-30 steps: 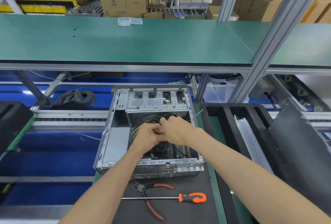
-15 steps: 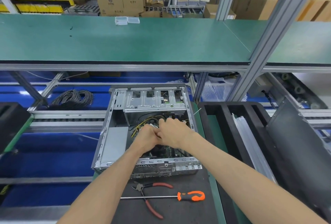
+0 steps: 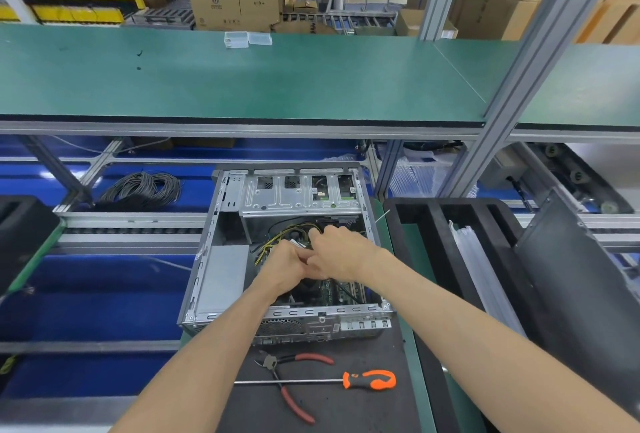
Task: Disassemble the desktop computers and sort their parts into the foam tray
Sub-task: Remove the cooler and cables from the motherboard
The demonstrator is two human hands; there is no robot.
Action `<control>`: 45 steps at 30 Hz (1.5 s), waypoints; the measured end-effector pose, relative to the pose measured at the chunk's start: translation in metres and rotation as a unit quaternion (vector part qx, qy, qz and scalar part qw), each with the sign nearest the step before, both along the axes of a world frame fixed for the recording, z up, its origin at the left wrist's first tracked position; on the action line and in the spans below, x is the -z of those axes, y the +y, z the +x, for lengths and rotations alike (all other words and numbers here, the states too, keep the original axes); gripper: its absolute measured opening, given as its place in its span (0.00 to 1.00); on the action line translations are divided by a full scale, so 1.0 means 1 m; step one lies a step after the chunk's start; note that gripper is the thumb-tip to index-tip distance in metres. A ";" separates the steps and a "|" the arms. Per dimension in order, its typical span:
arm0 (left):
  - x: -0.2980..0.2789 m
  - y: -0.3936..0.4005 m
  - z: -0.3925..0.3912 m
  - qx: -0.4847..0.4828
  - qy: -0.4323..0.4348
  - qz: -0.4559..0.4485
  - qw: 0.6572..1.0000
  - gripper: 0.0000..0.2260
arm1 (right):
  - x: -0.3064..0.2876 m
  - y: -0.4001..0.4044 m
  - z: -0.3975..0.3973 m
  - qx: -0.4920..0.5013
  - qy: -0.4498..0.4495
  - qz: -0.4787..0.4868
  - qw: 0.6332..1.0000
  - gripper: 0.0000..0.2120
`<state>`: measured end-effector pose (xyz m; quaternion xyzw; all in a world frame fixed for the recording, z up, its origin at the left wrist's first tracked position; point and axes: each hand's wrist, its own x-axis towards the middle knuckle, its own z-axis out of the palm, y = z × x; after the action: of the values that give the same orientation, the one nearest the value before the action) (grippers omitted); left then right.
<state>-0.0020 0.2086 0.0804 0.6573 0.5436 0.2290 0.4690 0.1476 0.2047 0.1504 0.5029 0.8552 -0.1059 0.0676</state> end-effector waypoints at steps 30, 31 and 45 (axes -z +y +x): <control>0.025 0.023 -0.003 0.149 0.332 0.062 0.929 0.43 | -0.001 0.014 -0.001 0.020 0.079 -0.042 0.996 0.03; 0.025 0.024 -0.003 0.154 0.338 0.062 0.926 0.44 | -0.002 0.015 0.001 0.023 0.082 -0.042 0.995 0.03; -0.031 0.055 -0.053 0.156 0.284 0.085 0.942 0.08 | -0.012 0.039 -0.019 0.053 0.234 0.006 0.971 0.05</control>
<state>-0.0553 0.2636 0.1117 0.8089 0.5237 0.0018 0.2672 0.1284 0.2438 0.1626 0.5087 0.8202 -0.2191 -0.1430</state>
